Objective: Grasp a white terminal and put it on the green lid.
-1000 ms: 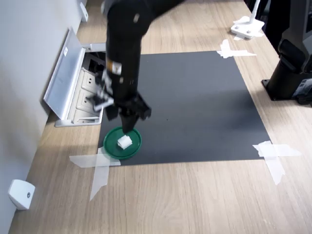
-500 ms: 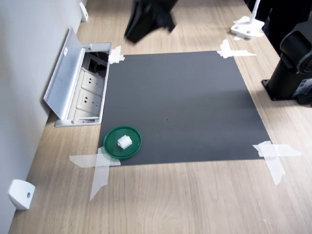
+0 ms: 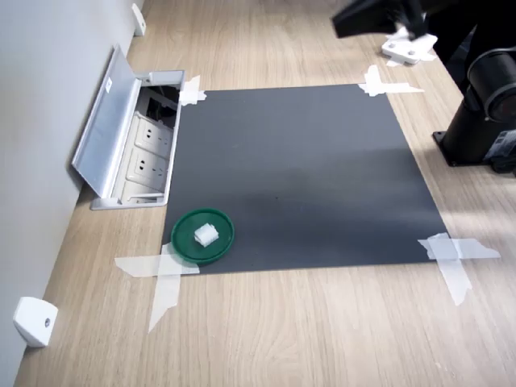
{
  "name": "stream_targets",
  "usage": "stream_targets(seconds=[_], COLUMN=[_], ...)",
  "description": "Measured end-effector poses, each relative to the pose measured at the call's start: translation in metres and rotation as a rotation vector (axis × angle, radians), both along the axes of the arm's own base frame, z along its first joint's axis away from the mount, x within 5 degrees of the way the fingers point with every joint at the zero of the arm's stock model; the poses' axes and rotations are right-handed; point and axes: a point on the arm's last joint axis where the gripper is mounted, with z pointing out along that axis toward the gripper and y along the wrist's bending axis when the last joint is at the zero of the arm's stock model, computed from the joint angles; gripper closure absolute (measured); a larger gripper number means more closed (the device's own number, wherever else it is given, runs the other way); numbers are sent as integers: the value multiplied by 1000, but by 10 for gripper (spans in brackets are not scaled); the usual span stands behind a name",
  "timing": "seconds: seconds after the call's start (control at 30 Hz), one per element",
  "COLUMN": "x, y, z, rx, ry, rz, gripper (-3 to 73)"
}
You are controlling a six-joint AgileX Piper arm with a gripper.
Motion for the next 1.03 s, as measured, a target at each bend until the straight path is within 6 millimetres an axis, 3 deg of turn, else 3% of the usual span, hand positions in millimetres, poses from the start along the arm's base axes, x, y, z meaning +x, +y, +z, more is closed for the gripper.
stream_targets(seconds=[0.1, 0.3, 1.03], x=[-19, -39, -41], y=[1, 3, 4], z=[-26, -54, -71], rx=[-9, -47, -45], ry=[-77, -124, 15], rz=[-6, -3, 9], gripper=[700, 700, 700])
